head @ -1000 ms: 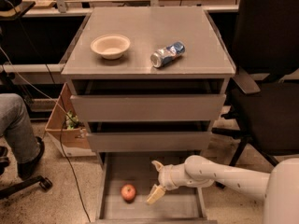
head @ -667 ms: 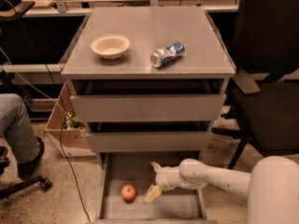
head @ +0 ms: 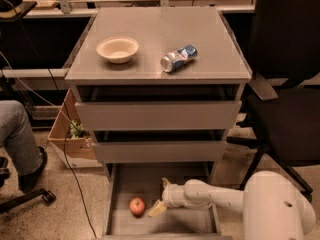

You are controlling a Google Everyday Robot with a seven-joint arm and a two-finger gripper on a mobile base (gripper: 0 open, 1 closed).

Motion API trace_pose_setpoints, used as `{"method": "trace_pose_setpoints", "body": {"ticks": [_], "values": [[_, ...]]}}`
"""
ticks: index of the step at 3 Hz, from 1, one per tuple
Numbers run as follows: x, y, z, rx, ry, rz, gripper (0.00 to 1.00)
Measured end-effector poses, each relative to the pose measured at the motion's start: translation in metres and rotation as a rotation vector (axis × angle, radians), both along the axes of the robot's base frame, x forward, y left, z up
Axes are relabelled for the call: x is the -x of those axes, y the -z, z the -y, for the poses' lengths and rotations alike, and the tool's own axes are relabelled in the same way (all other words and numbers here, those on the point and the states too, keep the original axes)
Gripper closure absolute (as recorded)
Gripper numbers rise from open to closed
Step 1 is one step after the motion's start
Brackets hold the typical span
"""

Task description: Pick apple from bottom drawer and place on counter

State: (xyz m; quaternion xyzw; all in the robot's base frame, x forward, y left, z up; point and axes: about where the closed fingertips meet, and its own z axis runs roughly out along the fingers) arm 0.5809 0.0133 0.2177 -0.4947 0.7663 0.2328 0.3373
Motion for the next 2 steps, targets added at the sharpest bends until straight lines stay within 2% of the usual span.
{"method": "trace_pose_setpoints", "body": {"ticks": [1, 2], "values": [[-0.010, 0.035, -0.017, -0.014, 0.023, -0.007, 0.00], [-0.016, 0.064, -0.040, -0.041, 0.020, -0.032, 0.00]]}}
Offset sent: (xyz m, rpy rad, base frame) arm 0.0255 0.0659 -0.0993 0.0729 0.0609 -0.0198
